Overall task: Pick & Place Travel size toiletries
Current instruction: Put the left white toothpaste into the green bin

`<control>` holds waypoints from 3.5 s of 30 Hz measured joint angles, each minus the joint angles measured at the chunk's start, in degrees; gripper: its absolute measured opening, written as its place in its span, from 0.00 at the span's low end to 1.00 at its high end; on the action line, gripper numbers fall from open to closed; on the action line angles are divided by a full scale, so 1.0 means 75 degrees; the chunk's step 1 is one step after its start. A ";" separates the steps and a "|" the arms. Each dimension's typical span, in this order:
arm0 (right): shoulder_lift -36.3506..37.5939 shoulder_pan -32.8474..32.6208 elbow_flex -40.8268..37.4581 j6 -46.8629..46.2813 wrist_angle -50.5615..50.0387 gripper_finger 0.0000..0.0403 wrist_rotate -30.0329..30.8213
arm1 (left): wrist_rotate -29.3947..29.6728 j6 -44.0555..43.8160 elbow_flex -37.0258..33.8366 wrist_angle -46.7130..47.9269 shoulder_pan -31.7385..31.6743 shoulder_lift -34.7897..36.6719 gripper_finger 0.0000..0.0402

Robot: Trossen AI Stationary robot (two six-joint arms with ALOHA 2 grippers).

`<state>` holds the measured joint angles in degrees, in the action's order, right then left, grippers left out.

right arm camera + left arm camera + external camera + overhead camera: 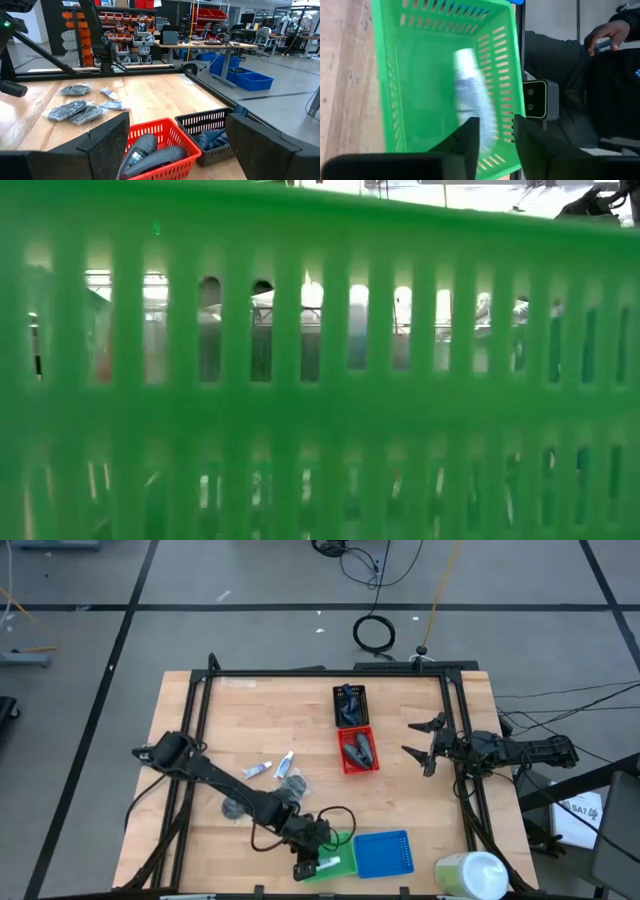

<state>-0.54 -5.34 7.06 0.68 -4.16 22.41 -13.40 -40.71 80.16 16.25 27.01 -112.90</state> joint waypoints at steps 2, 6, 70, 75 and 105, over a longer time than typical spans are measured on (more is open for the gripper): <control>0.0000 0.0000 -0.0001 -0.0001 0.0003 0.79 0.0000 | -0.0089 0.0035 0.0000 0.0031 -0.0072 0.0027 0.34; -0.0003 0.0000 -0.0001 0.0000 0.0003 0.79 0.0000 | 0.0076 0.0415 -0.0003 0.0242 -0.0165 0.0293 0.40; -0.0003 0.0002 -0.0001 0.0001 0.0009 0.79 0.0000 | 0.2771 -0.0860 -0.6631 0.2010 -0.2250 0.6631 0.70; -0.0003 0.0000 -0.0001 0.0002 0.0009 0.79 -0.0001 | 0.2788 -0.0655 -0.6633 0.2020 -0.2219 0.5823 0.70; -0.0002 0.0001 -0.0001 0.0001 0.0009 0.79 0.0000 | 0.3340 0.0392 -0.6618 0.1871 -0.2228 0.4718 0.70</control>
<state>-0.55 -5.33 7.05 0.69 -4.10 22.41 11.65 -37.77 30.52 30.28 10.31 -77.52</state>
